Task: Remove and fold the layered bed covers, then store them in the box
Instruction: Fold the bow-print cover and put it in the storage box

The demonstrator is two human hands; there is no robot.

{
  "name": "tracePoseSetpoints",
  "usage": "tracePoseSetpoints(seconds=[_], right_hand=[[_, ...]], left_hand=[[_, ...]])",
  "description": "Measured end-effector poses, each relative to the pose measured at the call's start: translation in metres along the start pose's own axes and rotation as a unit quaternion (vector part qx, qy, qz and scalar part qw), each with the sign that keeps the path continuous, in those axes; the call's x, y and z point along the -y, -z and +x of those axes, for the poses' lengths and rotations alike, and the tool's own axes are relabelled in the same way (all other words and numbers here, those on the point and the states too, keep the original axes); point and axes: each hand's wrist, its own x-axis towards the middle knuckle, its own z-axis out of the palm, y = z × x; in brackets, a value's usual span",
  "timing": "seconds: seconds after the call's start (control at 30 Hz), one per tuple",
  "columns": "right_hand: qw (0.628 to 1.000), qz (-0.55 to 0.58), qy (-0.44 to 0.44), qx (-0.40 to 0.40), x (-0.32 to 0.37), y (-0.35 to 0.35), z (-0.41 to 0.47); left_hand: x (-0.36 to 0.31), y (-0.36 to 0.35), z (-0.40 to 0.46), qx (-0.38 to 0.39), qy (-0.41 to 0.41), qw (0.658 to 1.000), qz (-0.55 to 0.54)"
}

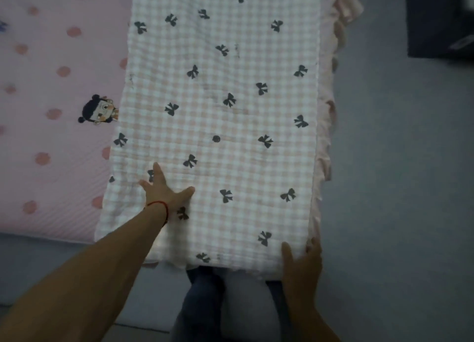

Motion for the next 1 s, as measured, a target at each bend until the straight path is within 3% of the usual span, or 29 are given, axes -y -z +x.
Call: tracePoseSetpoints(seconds=[0.07,0.13,0.17,0.33,0.5,0.7,0.87,1.0], right_hand=[[0.998,0.033,-0.044,0.014,-0.005,0.001,-0.008],[0.998,0.052,-0.033,0.014,-0.002,0.001,-0.017],[0.996,0.069,-0.043,0.022,-0.001,0.003,-0.016],[0.987,0.05,-0.142,0.061,0.0,0.007,-0.001],[0.983,0.085,-0.13,0.101,-0.004,0.007,-0.001],[0.977,0.078,-0.074,0.181,0.022,0.042,-0.029],[0.984,0.084,-0.042,0.149,0.042,0.105,-0.057],[0.97,0.07,-0.059,0.223,0.053,0.142,-0.076]], left_hand=[[0.038,0.018,-0.01,-0.092,-0.007,0.996,-0.018],[0.078,0.04,-0.02,-0.193,0.016,0.981,0.0],[0.097,0.05,-0.02,-0.206,0.015,0.978,0.01],[0.167,0.066,0.006,-0.1,0.039,0.994,0.019],[0.167,0.095,-0.024,-0.014,-0.036,0.997,-0.061],[0.182,0.141,-0.058,0.126,-0.046,0.979,-0.157],[0.186,0.179,-0.084,0.049,-0.055,0.983,-0.166],[0.191,0.199,-0.109,0.082,-0.08,0.986,-0.122]])
